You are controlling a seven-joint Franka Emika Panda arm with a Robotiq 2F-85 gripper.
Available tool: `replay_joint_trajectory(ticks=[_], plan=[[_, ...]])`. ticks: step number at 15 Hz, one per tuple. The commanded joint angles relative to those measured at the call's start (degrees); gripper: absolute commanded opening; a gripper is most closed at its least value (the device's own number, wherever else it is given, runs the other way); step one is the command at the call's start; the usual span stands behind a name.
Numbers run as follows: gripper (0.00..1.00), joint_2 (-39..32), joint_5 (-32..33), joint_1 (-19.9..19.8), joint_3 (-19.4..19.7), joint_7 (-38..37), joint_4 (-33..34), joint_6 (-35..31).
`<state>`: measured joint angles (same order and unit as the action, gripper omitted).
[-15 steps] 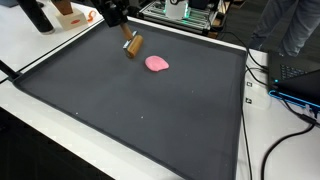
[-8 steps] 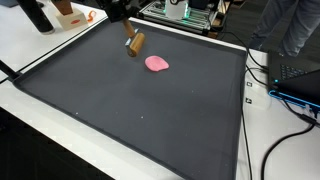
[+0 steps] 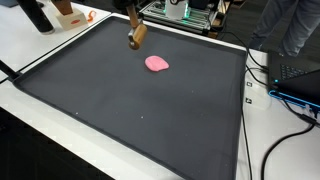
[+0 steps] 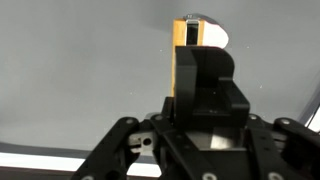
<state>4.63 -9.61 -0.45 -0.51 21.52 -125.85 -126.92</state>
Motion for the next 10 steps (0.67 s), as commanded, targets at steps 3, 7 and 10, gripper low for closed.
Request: replay_joint_trajectory(ticks=[3, 7, 10], plan=[[0.24, 4.4, 10.6, 3.0, -3.3, -10.4, 0.2, 1.5], [0.24, 5.6, 16.2, 4.7, -5.8, -15.2, 1.0, 2.9], [0.49, 4.5, 15.8, 5.3, -5.8, -14.5, 1.3, 1.8]])
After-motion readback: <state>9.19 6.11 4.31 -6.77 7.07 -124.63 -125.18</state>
